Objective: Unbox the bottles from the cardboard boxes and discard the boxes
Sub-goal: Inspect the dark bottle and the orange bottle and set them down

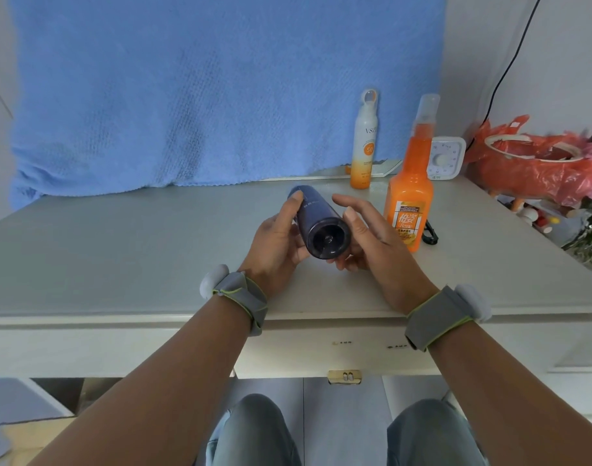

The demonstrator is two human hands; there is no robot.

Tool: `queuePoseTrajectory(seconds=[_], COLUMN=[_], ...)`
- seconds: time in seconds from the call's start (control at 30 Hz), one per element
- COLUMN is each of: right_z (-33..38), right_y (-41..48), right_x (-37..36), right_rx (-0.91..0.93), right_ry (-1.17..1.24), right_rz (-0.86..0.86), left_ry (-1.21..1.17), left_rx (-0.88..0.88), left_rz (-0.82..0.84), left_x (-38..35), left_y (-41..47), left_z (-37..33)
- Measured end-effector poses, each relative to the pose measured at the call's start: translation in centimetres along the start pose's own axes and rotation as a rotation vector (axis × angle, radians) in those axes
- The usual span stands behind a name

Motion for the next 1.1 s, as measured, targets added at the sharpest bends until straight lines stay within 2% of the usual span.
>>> queuePoseTrajectory(seconds=[0.33,0.47,0.57,0.63,0.73,0.83,1.1], right_z=[-0.2,-0.4,-0.5,-0.6,-0.7,-1.0,-0.8], right_y=[0.0,0.2,0.2,0.1,0.2,0.3,-0.1], right_x=[-0.2,-0.4,-0.9,-1.3,-1.5,-1.3,-1.1], right_rx=[-0.019,-0.018,-0.032,-0.018,-0.005,-0.002,-0.002], right_ry=[0.023,0.009,-0.024,-0.065,-0.080,-0.115,0.002], right_rz=[0.034,0.033,0.067,0.103,0.112,0.075,0.149], left_ry=[0.012,0.036,0.060,0.070,0.144,0.233,0.152], left_rx=[0.000,-0.010,-0.095,-0.212,-0.390,-0.450,-0.286], left_rz=[-0.001,-0.050,-0.131,-0.155,-0.100,-0.024,0.113], left_x=[0.0,0.2,0.8,1.1,0.8,0.1,-1.0], left_y=[0.0,-0.2,-0.1,0.0,-0.1,-0.4,-0.7], left_z=[0.1,-0.1,-0.8,-1.5,-2.4,-2.5,-1.7])
Point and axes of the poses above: each hand's wrist, its own y-axis towards the middle knuckle, its own x-axis out of the back of the hand, z = x × y, the point moved 7 cm from there along y, towards the middle knuckle, and after that the axes turned 10 degrees about -z, right-handed, at the moved point
